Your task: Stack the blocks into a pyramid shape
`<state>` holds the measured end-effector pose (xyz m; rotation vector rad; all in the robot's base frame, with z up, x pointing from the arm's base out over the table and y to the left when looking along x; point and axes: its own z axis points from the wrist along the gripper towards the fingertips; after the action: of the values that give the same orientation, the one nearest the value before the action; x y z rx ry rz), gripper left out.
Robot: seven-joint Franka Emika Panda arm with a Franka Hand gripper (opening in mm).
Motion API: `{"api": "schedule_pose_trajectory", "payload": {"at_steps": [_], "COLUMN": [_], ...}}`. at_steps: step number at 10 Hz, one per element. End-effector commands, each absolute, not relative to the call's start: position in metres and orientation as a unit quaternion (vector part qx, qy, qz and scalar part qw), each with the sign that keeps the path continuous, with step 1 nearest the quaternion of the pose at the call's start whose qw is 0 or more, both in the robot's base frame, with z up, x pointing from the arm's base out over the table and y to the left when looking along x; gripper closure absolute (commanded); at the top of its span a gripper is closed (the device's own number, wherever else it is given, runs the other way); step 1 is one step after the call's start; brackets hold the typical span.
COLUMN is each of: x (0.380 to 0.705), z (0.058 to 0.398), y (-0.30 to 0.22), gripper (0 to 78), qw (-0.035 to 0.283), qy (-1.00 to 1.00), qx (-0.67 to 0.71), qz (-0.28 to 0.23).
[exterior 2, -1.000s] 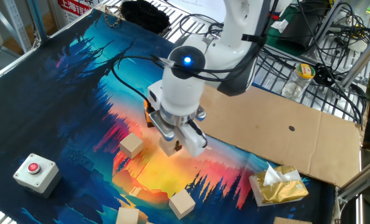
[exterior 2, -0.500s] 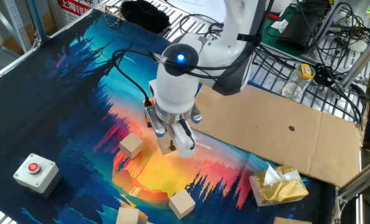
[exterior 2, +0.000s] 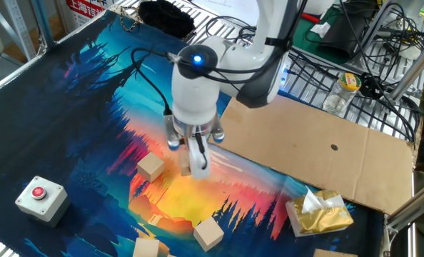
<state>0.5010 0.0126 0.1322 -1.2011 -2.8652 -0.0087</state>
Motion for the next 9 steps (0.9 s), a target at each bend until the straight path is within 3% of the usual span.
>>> {"api": "schedule_pose_trajectory", "payload": {"at_steps": [1, 9], "x": [0.5128, 0.5213], "z": [0.122, 0.1133], "y": [-0.0378, -0.0287], "gripper": [76.4, 76.4], "qw": [-0.073, -0.09], "qy": [-0.604, -0.576], "qx": [-0.787, -0.805], "qz": [-0.106, -0.11]}}
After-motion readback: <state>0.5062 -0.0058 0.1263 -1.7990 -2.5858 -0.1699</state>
